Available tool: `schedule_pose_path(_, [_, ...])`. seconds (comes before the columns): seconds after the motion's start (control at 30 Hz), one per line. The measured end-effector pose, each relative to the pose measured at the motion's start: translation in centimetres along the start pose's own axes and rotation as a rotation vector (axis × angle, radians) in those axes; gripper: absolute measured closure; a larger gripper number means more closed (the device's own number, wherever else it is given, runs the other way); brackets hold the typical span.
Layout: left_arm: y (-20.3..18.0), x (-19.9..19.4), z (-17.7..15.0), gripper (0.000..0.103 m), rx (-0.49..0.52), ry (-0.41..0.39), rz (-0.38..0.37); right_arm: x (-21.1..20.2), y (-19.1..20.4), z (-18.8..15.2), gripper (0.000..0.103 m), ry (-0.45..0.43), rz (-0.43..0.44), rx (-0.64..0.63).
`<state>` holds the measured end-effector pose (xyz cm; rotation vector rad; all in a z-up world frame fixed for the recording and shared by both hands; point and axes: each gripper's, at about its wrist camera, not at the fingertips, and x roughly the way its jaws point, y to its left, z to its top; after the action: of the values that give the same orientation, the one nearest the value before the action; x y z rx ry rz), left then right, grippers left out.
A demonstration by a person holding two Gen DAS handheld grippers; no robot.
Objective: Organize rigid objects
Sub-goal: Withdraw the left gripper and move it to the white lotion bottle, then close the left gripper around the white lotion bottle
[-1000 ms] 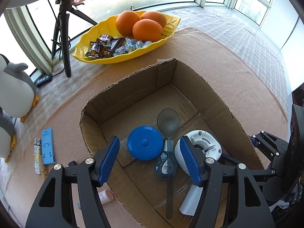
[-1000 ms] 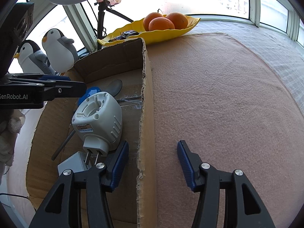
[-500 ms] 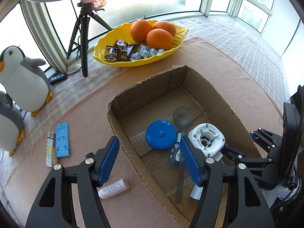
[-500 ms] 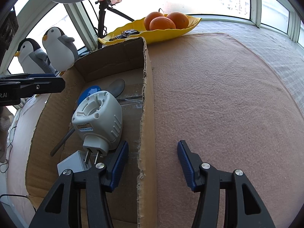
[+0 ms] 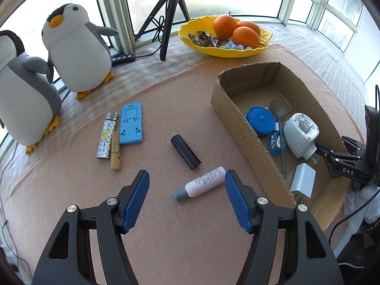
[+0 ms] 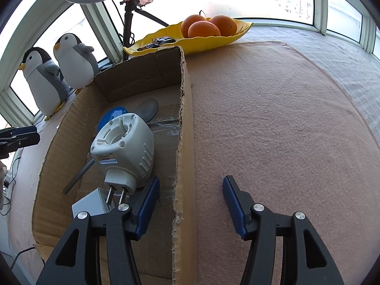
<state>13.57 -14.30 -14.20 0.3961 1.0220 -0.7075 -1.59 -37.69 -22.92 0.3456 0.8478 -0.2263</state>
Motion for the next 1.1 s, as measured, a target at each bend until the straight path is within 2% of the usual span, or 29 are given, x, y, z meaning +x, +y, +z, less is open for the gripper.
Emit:
schedule_pose_path(0.13, [-1.0, 0.8, -0.5, 0.037, 0.084, 0.020, 0.001, 0.1, 0.0, 0.0, 0.051, 0.001, -0.001, -0.001])
schedule_pose_path(0.43, [-1.9, 3.3, -0.8, 0.038, 0.196, 0.086, -0.019, 0.1, -0.1, 0.1, 0.051, 0.002, -0.001, 0.001])
schedule_pose_path(0.53, [-2.5, 4.1, -0.9, 0.045, 0.226, 0.106, -0.026, 0.1, -0.1, 0.1, 0.051, 0.002, -0.002, 0.000])
schedule_pose_path(0.83, [-1.9, 5.4, -0.6, 0.049, 0.214, 0.131, -0.033, 0.2, -0.2, 0.1, 0.051, 0.002, -0.002, 0.001])
schedule_pose_path(0.9, [-1.7, 5.6, -0.7, 0.056, 0.207, 0.140, -0.039, 0.2, -0.2, 0.2, 0.051, 0.002, -0.001, 0.002])
schedule_pose_path(1.1, [-1.7, 5.8, -0.9, 0.065, 0.194, 0.152, -0.052, 0.2, -0.3, 0.2, 0.050, 0.002, -0.001, 0.003])
